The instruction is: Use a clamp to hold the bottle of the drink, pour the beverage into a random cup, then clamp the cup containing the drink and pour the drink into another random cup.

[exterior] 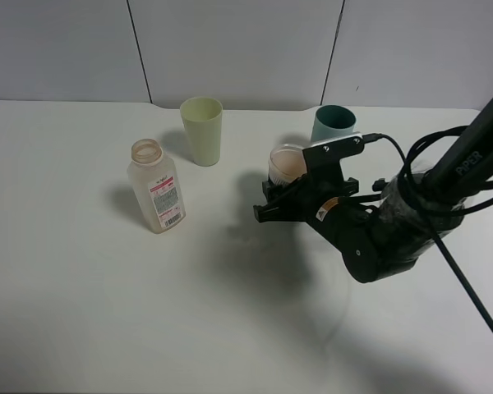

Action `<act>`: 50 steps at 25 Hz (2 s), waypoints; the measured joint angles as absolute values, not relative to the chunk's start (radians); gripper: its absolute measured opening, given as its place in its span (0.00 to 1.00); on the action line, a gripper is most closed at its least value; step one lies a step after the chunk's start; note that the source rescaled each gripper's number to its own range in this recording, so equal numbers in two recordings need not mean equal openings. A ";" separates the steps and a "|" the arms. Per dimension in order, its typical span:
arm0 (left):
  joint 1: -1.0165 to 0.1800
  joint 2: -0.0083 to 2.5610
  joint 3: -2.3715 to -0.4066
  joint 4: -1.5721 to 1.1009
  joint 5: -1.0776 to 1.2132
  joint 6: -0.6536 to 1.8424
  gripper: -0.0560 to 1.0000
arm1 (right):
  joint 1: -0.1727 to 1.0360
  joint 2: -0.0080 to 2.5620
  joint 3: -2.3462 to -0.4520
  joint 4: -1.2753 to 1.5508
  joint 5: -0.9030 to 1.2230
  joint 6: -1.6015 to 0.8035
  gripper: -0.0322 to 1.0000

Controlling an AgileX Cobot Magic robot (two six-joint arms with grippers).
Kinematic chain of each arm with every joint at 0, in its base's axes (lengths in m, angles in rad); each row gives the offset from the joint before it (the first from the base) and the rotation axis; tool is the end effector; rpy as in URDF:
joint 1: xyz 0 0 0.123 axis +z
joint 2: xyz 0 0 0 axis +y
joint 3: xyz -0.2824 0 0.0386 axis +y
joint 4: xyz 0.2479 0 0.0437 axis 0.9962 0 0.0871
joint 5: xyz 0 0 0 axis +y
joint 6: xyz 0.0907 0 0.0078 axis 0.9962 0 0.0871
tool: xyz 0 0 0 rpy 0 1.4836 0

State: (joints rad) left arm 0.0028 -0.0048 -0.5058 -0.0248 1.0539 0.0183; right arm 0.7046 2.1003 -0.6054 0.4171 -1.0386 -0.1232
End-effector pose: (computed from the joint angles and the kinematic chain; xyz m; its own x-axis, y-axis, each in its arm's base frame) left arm -0.0060 -0.0020 0.2793 -0.4402 0.0048 -0.8979 0.0192 0.9998 -0.0041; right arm 0.2617 0.1809 0.0693 -0.3371 -0.1663 -0.9267 -0.3316 0.9422 -0.0485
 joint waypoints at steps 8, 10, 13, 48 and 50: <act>0.003 -0.005 -0.506 -0.025 1.054 0.018 1.00 | 0.705 2.102 -0.607 0.417 -1.031 -0.129 0.03; 0.003 -0.005 -0.506 -0.025 1.054 0.018 1.00 | 0.705 2.102 -0.608 0.412 -1.026 -0.160 0.03; 0.003 -0.005 -0.506 -0.025 1.054 0.018 1.00 | 0.705 2.102 -0.608 0.401 -1.020 -0.213 0.03; 0.003 -0.005 -0.506 -0.025 1.054 0.018 1.00 | 0.504 1.353 -0.601 0.382 -0.441 -0.320 0.99; 0.003 -0.005 -0.506 -0.025 1.054 0.018 1.00 | 0.470 1.329 -0.601 0.364 -0.431 -0.320 0.99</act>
